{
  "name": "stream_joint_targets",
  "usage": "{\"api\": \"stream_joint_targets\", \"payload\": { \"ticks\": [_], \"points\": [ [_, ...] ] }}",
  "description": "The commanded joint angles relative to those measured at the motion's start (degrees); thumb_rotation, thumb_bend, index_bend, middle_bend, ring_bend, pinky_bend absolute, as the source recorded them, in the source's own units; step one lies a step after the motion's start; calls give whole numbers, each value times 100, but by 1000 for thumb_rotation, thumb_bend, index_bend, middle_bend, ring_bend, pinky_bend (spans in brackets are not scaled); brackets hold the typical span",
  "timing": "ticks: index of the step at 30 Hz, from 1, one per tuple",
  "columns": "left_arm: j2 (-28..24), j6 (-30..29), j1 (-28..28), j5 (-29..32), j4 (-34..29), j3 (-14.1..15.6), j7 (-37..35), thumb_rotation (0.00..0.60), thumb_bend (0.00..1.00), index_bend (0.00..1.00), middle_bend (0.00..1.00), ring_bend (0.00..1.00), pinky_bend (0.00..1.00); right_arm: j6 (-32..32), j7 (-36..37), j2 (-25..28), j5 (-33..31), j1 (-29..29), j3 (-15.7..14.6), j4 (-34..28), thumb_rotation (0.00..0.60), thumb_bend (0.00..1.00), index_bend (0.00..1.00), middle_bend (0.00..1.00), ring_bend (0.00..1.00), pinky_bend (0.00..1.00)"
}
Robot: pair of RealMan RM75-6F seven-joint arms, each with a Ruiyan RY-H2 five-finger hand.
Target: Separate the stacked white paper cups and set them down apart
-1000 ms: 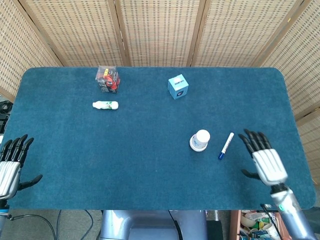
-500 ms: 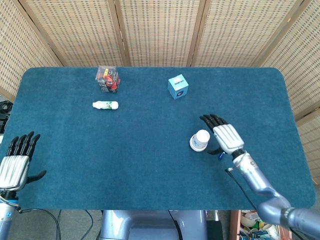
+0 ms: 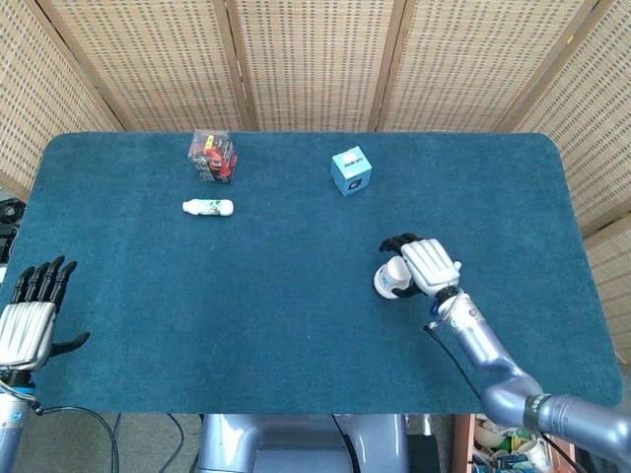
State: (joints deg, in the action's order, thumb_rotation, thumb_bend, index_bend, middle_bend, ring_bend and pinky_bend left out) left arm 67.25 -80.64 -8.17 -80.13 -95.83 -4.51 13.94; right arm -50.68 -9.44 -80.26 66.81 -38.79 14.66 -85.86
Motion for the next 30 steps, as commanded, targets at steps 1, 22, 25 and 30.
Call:
{"api": "stream_joint_targets", "payload": {
  "ticks": [1,22,25,30],
  "points": [
    [-2,1,-3,5,0,4,-6,600,109,0,0,0,0,-33,-34,-29,-30,-19,-23,46,600,384,479,529,393,605],
    [367,-127,-582,-680,1069,-349,-827,600,109,0,0,0,0,70,2180,397,-164,11,537,-771,600,494,542,595,452,648],
    [740,-413,-935,-1225,1787,-501,-1326,600,109,0,0,0,0,508,2805,449,-790,-90,821,-982,600,498,542,597,454,648],
    [1452,-645,-1588,-1769,2784,-716,-1533,600,110,43,0,0,0,817,3572,216,-1581,-246,1225,-990,600,498,542,598,457,648]
  ]
}}
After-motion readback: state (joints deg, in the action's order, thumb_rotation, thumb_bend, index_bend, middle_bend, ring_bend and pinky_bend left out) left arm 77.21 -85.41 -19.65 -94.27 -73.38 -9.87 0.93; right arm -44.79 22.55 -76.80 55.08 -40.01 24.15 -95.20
